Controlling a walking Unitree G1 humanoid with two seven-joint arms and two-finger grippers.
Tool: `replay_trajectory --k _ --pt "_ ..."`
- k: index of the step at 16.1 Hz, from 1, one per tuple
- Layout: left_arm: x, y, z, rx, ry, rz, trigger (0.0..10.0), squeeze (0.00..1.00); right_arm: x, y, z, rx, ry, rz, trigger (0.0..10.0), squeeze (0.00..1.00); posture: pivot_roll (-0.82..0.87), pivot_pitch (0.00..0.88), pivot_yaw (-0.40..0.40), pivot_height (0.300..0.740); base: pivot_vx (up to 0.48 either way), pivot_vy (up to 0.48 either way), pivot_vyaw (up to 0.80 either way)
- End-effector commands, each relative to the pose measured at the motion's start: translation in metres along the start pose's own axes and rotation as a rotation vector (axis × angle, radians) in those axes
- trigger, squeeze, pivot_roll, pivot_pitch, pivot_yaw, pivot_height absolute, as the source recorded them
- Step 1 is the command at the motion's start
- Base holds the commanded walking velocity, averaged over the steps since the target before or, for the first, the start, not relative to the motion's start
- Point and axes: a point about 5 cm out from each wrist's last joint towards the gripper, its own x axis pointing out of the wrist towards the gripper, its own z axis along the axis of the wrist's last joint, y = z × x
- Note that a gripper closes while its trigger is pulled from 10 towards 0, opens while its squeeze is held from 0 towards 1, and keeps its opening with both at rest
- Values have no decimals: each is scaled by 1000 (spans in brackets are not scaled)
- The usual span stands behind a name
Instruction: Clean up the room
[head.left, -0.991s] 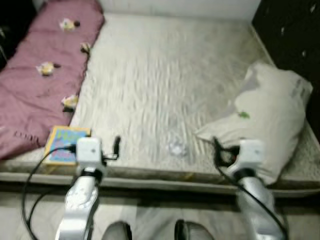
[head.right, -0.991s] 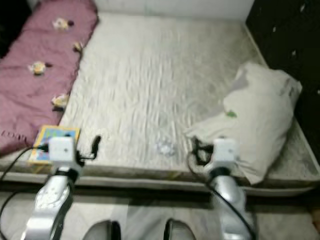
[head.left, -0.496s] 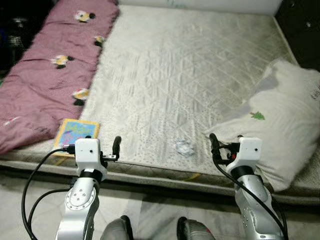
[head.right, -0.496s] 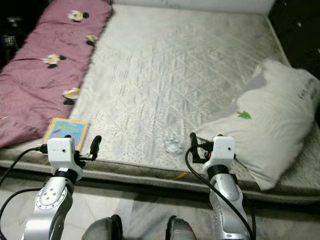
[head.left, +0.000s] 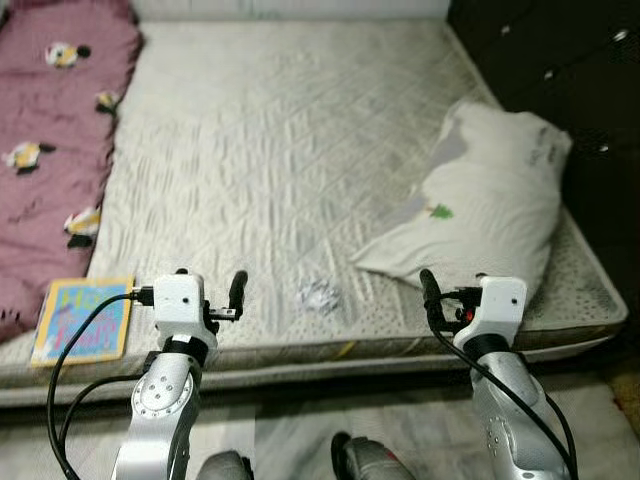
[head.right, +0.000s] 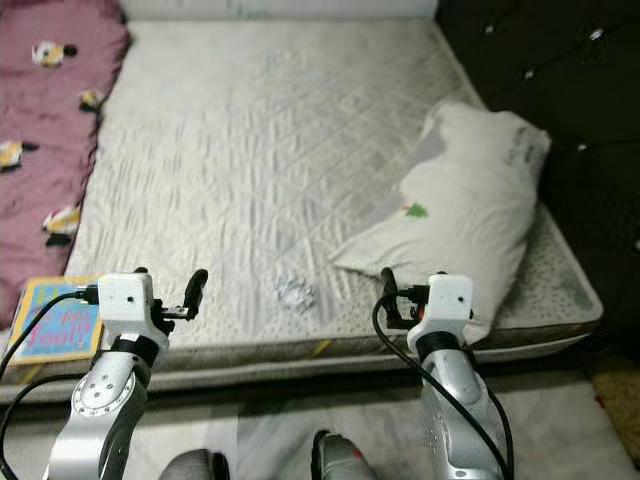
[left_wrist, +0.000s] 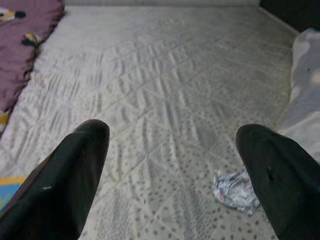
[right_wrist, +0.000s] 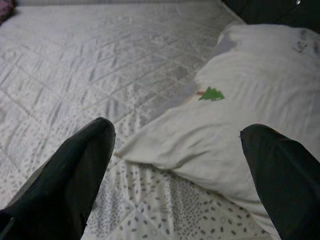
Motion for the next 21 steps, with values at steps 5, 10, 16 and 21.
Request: replay_trajectory --k 5,10,16,21 --pt "-2 0 -1 -1 7 -2 10000 0 0 -1 0 5 5 -6 10000 0 10 171 1 740 267 0 -365" --pt "-2 -1 -1 -1 5 -6 10000 0 0 -2 0 1 7 -10 10000 0 7 170 2 740 48 0 0" --pt "-2 -3 0 -8 0 -27 10000 0 0 -3 -1 2 12 -14 10000 0 8 170 3 740 146 0 0" --pt "-3 -2 -1 1 4 -16 10000 0 0 -3 -2 2 14 -15 10000 0 7 172 5 740 48 0 -246"
